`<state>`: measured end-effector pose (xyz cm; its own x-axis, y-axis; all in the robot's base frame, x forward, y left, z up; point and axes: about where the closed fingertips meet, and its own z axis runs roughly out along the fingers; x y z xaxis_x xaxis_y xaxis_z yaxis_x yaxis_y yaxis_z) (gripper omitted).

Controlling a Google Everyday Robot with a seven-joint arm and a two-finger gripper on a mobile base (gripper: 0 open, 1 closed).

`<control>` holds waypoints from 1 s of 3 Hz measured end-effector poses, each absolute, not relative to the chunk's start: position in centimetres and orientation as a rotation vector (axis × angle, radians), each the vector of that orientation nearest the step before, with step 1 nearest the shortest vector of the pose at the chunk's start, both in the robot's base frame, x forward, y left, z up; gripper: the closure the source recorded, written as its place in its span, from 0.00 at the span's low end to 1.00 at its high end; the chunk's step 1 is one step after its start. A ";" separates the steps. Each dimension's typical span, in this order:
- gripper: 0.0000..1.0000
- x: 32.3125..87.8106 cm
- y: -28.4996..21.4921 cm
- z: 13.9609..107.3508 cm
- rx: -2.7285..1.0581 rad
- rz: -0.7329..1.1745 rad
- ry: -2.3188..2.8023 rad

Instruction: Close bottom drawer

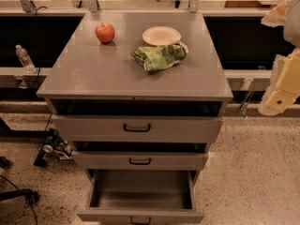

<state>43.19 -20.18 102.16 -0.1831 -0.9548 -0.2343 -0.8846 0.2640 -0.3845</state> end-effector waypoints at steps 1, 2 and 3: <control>0.00 43.2 -20.2 102.2 -1.666 -0.224 2.119; 0.00 41.5 -20.8 98.7 -1.634 -0.155 2.208; 0.00 38.2 -21.6 91.5 -1.545 -0.009 2.394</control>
Offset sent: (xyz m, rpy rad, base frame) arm -0.0674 -0.0248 -0.1484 0.0986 0.3258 -0.2011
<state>38.18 -21.59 91.54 -0.3819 -0.8929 -0.2387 -0.8910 0.4243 -0.1616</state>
